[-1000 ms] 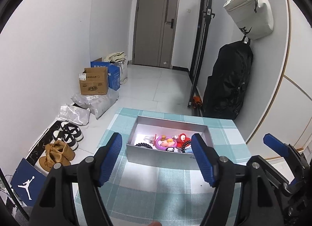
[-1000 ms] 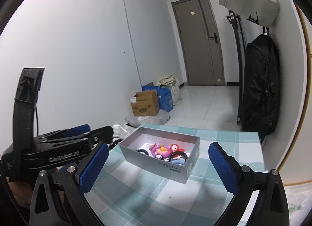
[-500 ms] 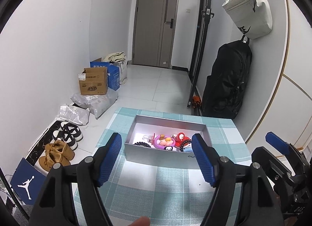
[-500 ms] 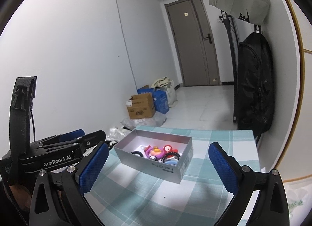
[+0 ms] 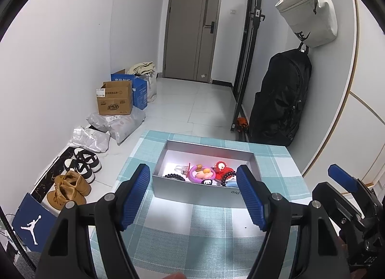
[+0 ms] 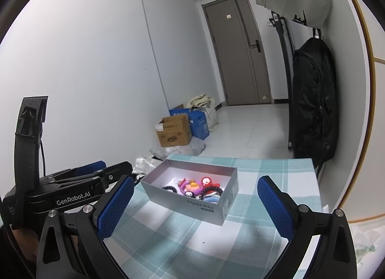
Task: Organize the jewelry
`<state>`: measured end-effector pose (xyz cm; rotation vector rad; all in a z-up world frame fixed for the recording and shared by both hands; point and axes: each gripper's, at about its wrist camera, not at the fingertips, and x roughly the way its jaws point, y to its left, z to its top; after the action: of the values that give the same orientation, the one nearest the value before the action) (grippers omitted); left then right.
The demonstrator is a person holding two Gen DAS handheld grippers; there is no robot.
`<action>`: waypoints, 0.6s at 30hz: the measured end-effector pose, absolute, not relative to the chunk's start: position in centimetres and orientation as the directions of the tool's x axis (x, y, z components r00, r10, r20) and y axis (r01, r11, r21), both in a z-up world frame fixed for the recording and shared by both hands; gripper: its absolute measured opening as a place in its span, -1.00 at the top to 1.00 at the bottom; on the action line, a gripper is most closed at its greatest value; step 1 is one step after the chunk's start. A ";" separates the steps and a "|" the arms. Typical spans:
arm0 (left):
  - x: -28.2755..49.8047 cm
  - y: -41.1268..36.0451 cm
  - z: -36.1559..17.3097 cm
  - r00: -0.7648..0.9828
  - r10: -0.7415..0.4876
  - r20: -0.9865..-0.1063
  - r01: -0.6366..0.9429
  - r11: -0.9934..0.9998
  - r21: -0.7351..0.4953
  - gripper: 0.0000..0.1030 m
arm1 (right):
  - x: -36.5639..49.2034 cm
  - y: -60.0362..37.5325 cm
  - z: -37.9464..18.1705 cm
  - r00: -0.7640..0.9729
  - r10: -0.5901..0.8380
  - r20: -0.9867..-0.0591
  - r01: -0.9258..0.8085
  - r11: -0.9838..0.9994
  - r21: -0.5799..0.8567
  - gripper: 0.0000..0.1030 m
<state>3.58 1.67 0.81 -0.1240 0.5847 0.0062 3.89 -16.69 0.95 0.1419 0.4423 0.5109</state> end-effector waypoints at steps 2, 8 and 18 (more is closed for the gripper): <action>3.6 1.6 0.8 0.833 -0.031 -0.553 -0.038 0.993 -0.112 -0.36 | 3.9 -16.7 0.9 0.781 0.501 -0.373 -0.441 0.865 0.239 -1.00; 3.8 1.6 0.8 0.831 -0.038 -0.555 -0.032 0.993 -0.116 -0.36 | 3.8 -16.7 0.9 0.779 0.503 -0.375 -0.444 0.864 0.237 -1.00; 3.9 1.7 0.6 0.831 -0.033 -0.556 -0.039 0.992 -0.117 -0.36 | 3.9 -16.5 0.8 0.773 0.503 -0.386 -0.445 0.864 0.234 -1.00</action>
<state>3.86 1.72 0.62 -0.1253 0.5906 0.0032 3.90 -16.49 0.78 0.1320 0.4553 0.5147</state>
